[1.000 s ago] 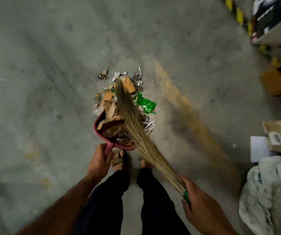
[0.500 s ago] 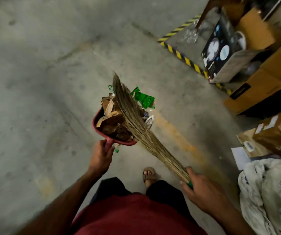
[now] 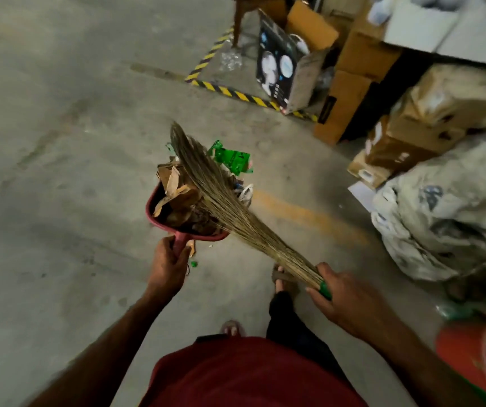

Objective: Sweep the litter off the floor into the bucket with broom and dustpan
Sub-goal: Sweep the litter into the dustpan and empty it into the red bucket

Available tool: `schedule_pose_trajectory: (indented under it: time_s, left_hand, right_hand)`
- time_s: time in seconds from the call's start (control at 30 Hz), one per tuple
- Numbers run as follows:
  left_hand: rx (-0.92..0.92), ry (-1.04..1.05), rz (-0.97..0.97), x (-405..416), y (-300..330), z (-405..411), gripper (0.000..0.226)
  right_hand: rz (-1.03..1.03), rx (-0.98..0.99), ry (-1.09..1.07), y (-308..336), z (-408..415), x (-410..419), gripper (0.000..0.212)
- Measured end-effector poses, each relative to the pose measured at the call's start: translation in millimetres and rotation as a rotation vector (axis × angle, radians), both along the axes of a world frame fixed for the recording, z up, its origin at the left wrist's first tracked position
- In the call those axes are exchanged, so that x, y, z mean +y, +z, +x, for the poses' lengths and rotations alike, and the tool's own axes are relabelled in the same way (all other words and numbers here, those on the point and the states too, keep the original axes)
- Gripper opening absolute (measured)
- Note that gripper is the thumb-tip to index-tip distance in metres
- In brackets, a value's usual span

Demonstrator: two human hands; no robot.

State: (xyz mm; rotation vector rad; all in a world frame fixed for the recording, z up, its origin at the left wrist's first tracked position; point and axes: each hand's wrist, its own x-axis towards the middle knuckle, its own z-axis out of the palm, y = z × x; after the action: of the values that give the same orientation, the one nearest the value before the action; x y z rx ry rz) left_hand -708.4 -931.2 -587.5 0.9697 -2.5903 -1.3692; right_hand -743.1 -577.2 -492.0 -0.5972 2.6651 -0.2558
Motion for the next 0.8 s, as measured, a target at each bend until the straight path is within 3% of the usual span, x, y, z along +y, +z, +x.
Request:
schedule_pose_trajectory:
  time_s: [0.4,0.6,0.8]
  left_hand:
    - [0.004,-0.515,-0.042,157,16,-6,0.019]
    - [0.046,-0.755,-0.033,299,16,-6,0.021]
    - [0.065,-1.013,-0.027,463,12,13,0.023]
  right_hand:
    - [-0.021,-0.062,-0.576,19,179,142,0.038]
    - [-0.03,-0.037,-0.806,17,260,242,0.033]
    - [-0.024,-0.064,-1.047,7,346,349,0.046]
